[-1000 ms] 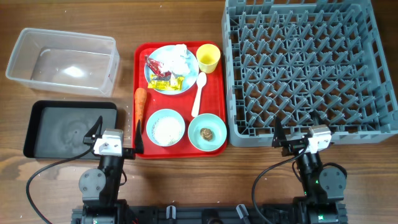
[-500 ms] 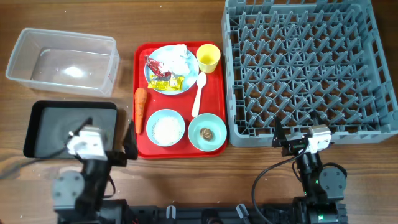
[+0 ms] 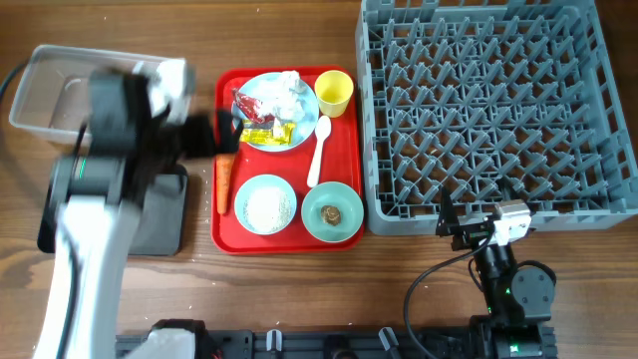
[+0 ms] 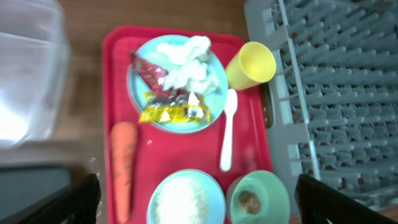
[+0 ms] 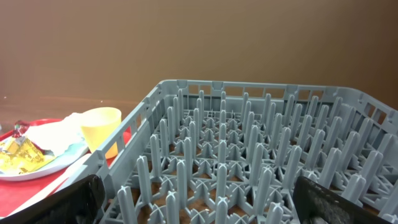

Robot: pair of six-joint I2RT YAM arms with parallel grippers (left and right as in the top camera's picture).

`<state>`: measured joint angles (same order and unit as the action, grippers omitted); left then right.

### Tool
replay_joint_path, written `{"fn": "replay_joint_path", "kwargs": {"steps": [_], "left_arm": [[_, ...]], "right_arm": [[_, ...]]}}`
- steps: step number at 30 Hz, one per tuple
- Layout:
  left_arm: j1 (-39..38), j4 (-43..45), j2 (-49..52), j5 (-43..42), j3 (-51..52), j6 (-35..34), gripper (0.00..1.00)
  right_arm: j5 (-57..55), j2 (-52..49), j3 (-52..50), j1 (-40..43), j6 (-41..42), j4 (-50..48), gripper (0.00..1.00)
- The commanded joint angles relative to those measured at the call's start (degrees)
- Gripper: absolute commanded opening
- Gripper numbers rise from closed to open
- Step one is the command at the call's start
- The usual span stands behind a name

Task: Sort waste into correct bins and load items into the dishwasher rack
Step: 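Reach left gripper to the blue plate and grasp the white tissue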

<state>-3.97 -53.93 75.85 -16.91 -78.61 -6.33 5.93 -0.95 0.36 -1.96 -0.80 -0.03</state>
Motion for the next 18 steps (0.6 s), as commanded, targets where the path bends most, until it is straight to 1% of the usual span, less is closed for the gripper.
{"fn": "replay_joint_path", "kwargs": {"steps": [1, 4, 9, 10, 11, 13, 15, 17, 18], "left_arm": [[-3.43, 0.85, 12.31, -2.82, -9.53, -0.59, 1.0], [-4.02, 6.05, 18.25, -2.84, -10.34, -0.59, 1.0], [-4.02, 9.42, 23.43, -3.21, -10.34, -0.59, 1.0], [-4.04, 9.64, 24.26, -3.21, -10.34, -0.59, 0.94], [-4.04, 9.84, 25.03, -3.21, -10.34, -0.61, 0.9], [-4.2, 10.03, 26.14, -3.17, -10.34, -0.59, 0.88], [-4.66, 10.8, 28.02, -2.54, -10.34, -0.59, 0.73], [-5.27, 12.28, 29.83, -2.54, -10.34, -0.59, 0.65], [-5.55, 13.05, 30.6, -2.51, -10.34, -0.59, 0.63]], "right_arm": [[-0.13, 0.04, -0.07, -0.11, -0.66, -0.33, 1.0], [-0.13, 0.04, -0.07, -0.11, -0.66, -0.33, 1.0], [-0.13, 0.04, -0.07, -0.11, -0.66, -0.33, 1.0], [-0.15, 0.04, -0.07, -0.11, -0.66, -0.33, 1.0], [-0.15, 0.04, -0.07, -0.11, -0.68, -0.33, 1.0], [-0.13, 0.04, -0.07, -0.11, -0.66, -0.33, 1.0], [-0.13, 0.04, -0.07, -0.11, -0.66, -0.33, 1.0], [-0.13, 0.04, -0.07, -0.11, -0.66, -0.33, 1.0], [-0.13, 0.04, -0.07, -0.11, -0.63, -0.33, 1.0]]}}
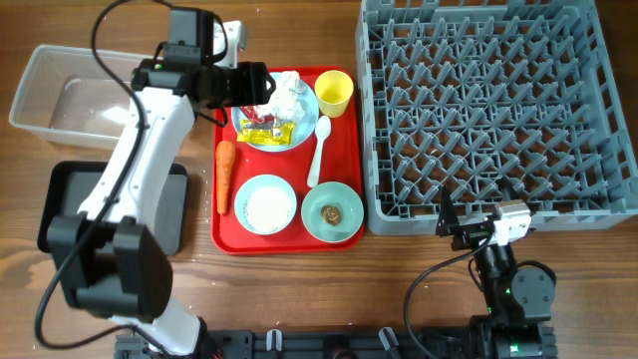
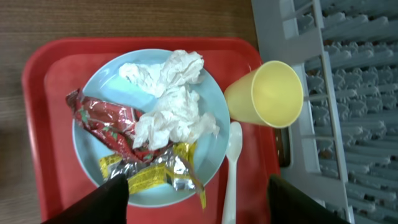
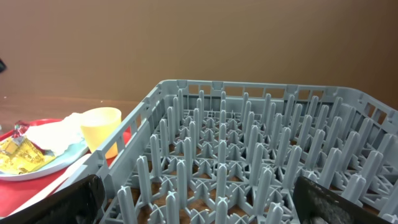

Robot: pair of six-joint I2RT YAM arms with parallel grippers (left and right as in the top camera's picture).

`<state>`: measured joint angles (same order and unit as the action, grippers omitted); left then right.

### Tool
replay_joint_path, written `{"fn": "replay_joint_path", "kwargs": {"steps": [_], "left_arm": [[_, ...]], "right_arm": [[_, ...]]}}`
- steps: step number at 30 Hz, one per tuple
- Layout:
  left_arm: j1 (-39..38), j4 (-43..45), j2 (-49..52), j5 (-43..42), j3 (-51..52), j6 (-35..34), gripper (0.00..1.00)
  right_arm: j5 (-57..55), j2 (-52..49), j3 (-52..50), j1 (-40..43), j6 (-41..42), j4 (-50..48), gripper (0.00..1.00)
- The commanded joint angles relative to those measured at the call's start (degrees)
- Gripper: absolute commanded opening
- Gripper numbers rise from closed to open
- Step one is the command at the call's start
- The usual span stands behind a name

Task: Sort waste into correct bins and load items into the dishwasher rack
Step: 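Reach left gripper to the blue plate and grasp the white tissue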

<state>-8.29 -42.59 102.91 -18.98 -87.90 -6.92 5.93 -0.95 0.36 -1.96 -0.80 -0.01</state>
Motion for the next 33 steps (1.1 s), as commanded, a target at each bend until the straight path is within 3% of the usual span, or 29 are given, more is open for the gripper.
{"fn": "replay_joint_path", "kwargs": {"steps": [1, 7, 27, 29, 33], "left_arm": [[-1.4, 2.21, 4.15, -0.26, -1.05, -0.02, 0.63], [-3.56, 5.62, 8.52, 6.88, -1.05, -0.04, 0.6], [-5.49, 9.14, 17.14, 11.17, -0.92, 0.0, 0.65], [-5.49, 9.44, 17.22, 11.15, -0.92, 0.0, 0.53], [-5.49, 9.42, 17.22, 11.15, -0.92, 0.0, 0.16]], "right_arm": [[-0.13, 0.04, -0.07, -0.11, -0.66, -0.35, 1.0], [-0.13, 0.04, -0.07, -0.11, -0.66, -0.35, 1.0], [-0.13, 0.04, -0.07, -0.11, -0.63, -0.35, 1.0], [-0.13, 0.04, -0.07, -0.11, -0.66, -0.35, 1.0], [-0.13, 0.04, -0.07, -0.11, -0.66, -0.35, 1.0]]}}
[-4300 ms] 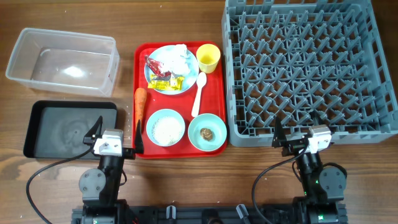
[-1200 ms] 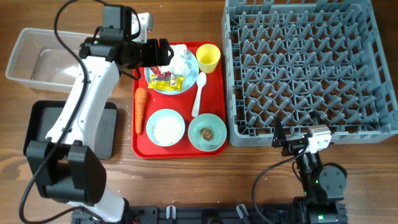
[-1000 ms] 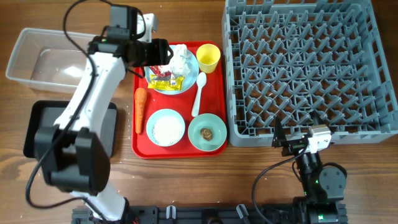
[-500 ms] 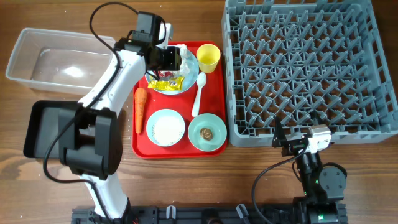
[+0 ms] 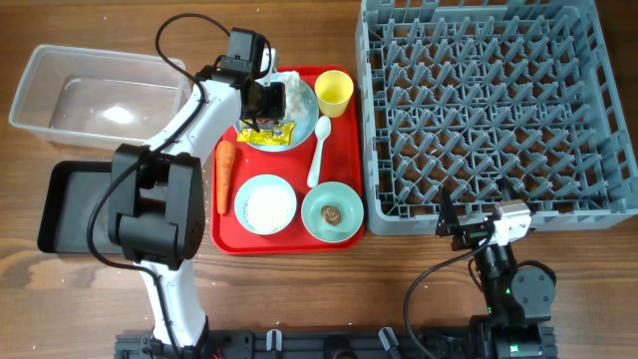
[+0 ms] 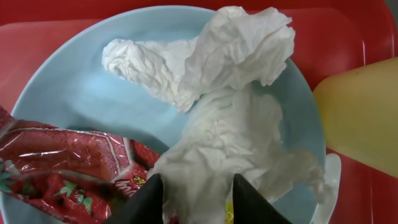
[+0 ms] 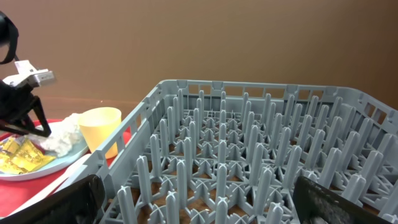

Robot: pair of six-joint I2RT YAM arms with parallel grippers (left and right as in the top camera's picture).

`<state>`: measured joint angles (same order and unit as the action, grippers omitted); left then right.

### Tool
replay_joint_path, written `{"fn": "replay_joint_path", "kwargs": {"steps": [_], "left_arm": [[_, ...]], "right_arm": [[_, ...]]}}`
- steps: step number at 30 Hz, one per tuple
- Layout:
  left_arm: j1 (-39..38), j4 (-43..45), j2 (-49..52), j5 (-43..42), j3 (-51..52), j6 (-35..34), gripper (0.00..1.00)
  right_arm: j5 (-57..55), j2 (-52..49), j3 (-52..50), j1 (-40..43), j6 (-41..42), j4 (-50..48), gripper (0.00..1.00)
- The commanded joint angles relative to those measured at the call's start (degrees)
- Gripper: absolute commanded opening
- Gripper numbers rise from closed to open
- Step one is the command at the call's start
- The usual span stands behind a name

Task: Sort waste into correct bins and load items into the dishwasher rack
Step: 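Reach left gripper to the blue plate and grasp the white tissue, then carry the tissue with left gripper to the clear bin and release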

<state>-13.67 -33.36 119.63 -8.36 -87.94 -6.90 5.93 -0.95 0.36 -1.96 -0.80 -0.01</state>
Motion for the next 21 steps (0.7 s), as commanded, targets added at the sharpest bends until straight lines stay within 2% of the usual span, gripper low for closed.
{"fn": "replay_joint_path", "kwargs": {"steps": [1, 2, 7, 21], "left_arm": [[-0.11, 0.17, 0.5, 0.52, -0.87, -0.02, 0.08], [-0.11, 0.15, 0.5, 0.52, -0.87, -0.02, 0.04], [-0.11, 1.05, -0.42, 0.52, -0.94, -0.02, 0.04], [-0.04, -1.6, -12.7, -1.6, -1.01, -0.24, 0.04]], "right_arm": [[-0.13, 0.04, -0.07, -0.11, -0.66, -0.35, 1.0], [-0.13, 0.04, -0.07, -0.11, -0.66, -0.35, 1.0], [-0.13, 0.04, -0.07, -0.11, -0.66, -0.35, 1.0], [-0.13, 0.04, -0.07, -0.11, -0.66, -0.35, 1.0]]}}
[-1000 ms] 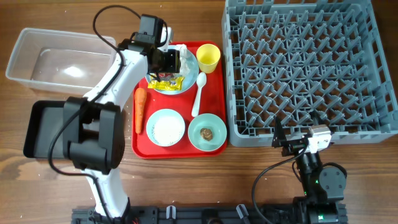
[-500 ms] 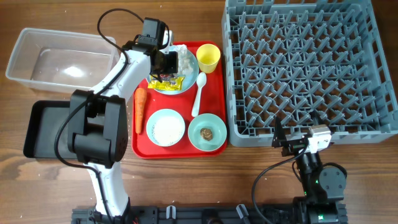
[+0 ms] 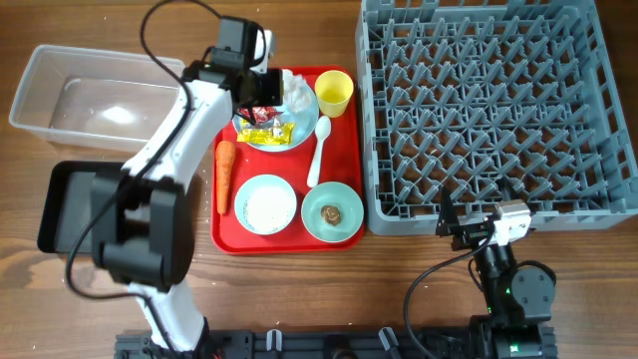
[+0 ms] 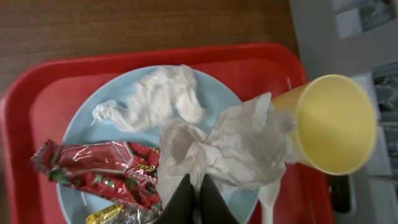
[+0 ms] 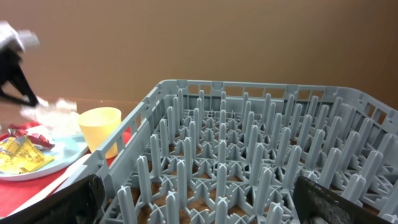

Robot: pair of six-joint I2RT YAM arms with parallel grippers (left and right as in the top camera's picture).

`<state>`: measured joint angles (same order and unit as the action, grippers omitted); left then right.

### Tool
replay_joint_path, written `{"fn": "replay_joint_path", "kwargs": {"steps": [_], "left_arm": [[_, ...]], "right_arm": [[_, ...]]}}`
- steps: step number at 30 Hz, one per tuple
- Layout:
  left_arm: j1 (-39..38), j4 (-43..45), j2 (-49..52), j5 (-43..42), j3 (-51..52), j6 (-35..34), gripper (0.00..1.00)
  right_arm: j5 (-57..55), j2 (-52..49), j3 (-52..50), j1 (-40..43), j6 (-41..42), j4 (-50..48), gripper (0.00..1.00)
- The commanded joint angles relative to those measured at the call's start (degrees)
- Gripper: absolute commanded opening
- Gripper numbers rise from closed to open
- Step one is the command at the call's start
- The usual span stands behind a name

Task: Sort waste into correct bins and load items into the dishwasher rack
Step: 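Carry the tissue with left gripper to the clear bin and release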

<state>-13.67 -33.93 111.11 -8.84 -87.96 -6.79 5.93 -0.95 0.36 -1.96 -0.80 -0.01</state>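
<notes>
My left gripper (image 4: 199, 200) is shut on a crumpled white tissue (image 4: 231, 144) and holds it a little above the light blue plate (image 4: 81, 130). A second white tissue (image 4: 157, 98), a red wrapper (image 4: 102, 169) and a yellow wrapper (image 4: 104, 215) lie on that plate. In the overhead view the left gripper (image 3: 265, 90) hangs over the plate's (image 3: 251, 140) far edge on the red tray (image 3: 289, 234). My right gripper (image 5: 214, 200) stands wide open and empty at the near edge of the grey dishwasher rack (image 5: 249, 155).
On the tray are a yellow cup (image 3: 334, 93), a white spoon (image 3: 319, 150), a carrot (image 3: 225, 178), a blue bowl of rice (image 3: 266, 204) and a green bowl (image 3: 332, 211). A clear bin (image 3: 95, 95) and a black bin (image 3: 62, 204) stand left of the tray.
My left gripper's fingers stood apart on either side of the tissue on the plate. Now they are shut on it and higher above the plate. One tissue stayed on the plate.
My left gripper was open, high over the tray's left side. Then it was over the blue plate, then low with its fingers on either side of a tissue. Now it holds that tissue clear of the plate. The right arm has stayed still.
</notes>
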Motion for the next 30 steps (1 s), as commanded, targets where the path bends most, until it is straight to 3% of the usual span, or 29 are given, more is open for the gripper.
{"fn": "replay_joint_path", "kwargs": {"steps": [1, 14, 20, 30], "left_arm": [[0.04, -1.33, -4.76, -1.14, -0.98, -0.37, 0.04], [2.84, -1.62, -10.95, -1.99, -0.98, -3.34, 0.04], [12.11, -2.14, -13.31, -2.01, -0.98, -7.78, 0.04], [28.79, -8.37, -14.25, -1.99, -0.98, -9.14, 0.04]], "right_arm": [[-0.13, 0.04, -0.07, -0.11, -0.66, -0.35, 1.0], [-0.13, 0.04, -0.07, -0.11, -0.63, -0.35, 1.0], [-0.13, 0.04, -0.07, -0.11, -0.66, -0.35, 1.0], [-0.13, 0.04, -0.07, -0.11, -0.63, -0.35, 1.0]]}}
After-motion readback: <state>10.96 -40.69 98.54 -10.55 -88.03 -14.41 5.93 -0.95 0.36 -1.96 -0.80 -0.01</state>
